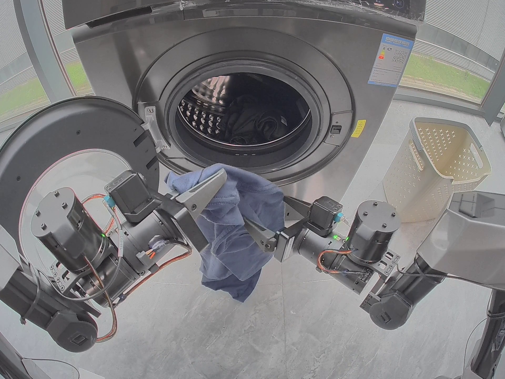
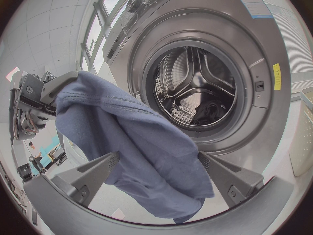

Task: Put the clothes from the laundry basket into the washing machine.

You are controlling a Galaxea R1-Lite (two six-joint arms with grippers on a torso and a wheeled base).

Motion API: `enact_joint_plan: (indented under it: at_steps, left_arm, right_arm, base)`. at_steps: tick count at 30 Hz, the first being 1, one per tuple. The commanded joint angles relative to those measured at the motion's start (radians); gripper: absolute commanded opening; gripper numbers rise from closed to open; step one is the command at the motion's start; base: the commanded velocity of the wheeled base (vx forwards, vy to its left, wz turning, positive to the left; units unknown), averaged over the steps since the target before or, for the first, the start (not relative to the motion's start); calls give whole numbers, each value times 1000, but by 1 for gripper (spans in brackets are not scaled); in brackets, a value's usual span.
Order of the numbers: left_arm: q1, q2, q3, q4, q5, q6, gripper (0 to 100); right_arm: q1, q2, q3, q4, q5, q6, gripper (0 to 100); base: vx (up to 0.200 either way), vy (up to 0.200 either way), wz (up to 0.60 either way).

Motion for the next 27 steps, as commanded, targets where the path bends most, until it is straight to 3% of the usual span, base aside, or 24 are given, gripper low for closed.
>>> enact_joint_plan:
  at_steps: [1,8,18,27]
  left_arm:
    - [-2,1,4,0,0,-1,0]
    - [-2,1,4,0,0,-1,0]
    - [-2,5,3,0,0,1,0]
    - [-2,4,4,0,0,1,0]
  right_arm:
    - [-6,33,-36,-1,15,-4,100]
    - [-14,21,-23,-11,28,-4,100]
    - [-119,5,-29,-14,28,-16,100]
    - [-50,70,-72,-16,43,-11,100]
  base:
    - [0,0,0]
    - [0,0,0]
    - [0,0,0]
    - [0,0,0]
